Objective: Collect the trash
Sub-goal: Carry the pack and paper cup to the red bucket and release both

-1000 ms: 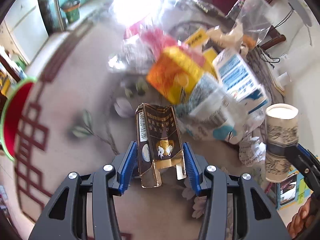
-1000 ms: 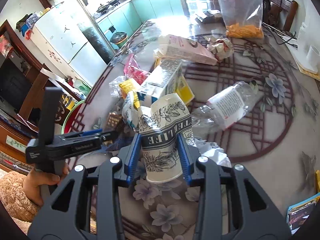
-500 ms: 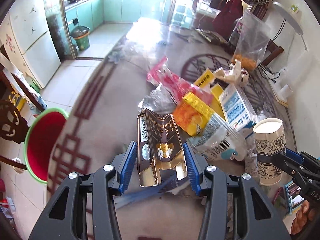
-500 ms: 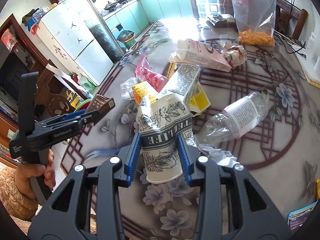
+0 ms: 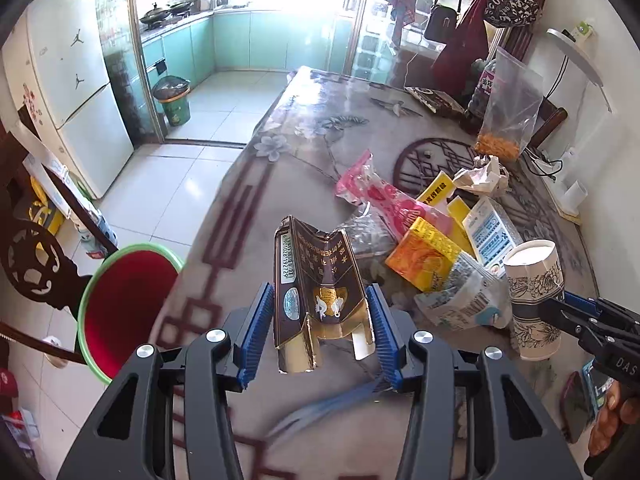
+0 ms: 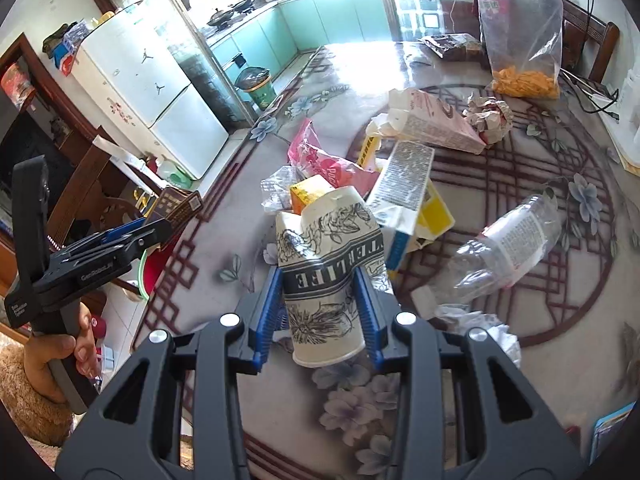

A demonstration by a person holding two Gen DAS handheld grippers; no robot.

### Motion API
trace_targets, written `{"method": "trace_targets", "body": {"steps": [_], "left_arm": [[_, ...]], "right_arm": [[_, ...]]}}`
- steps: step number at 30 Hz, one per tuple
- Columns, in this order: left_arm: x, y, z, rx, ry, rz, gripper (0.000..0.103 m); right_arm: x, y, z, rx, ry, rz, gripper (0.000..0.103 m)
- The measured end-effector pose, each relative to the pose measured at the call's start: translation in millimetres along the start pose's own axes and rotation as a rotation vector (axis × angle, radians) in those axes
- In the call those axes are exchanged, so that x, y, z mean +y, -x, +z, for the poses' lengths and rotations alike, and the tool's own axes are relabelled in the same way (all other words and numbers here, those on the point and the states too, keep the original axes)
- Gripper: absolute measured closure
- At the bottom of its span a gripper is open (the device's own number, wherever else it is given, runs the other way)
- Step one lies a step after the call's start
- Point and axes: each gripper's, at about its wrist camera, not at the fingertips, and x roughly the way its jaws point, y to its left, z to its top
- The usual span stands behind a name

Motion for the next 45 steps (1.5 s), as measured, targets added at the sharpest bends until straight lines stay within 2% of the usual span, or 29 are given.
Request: {"method": "trace_targets", "body": {"steps": [12, 24, 33, 45], "left_arm": [[74, 1, 17, -0.015, -0.071, -0.049, 0.058], [149, 7, 27, -0.037, -0.039, -0.049, 0.058], [200, 10, 15, -0.026, 0.031, 0.001, 0.058], [255, 0, -4, 0.02, 0.125, 0.085, 0.058]], "right_arm": [[63, -21, -2, -0.006, -0.061, -0.088, 0.067], [128, -43, 6, -0.007, -0.034, -0.1, 0.067], [178, -66, 18, 0.02, 0.044, -0.05, 0.067], [254, -123, 27, 0.13, 0.143, 0.138, 0.067]]}}
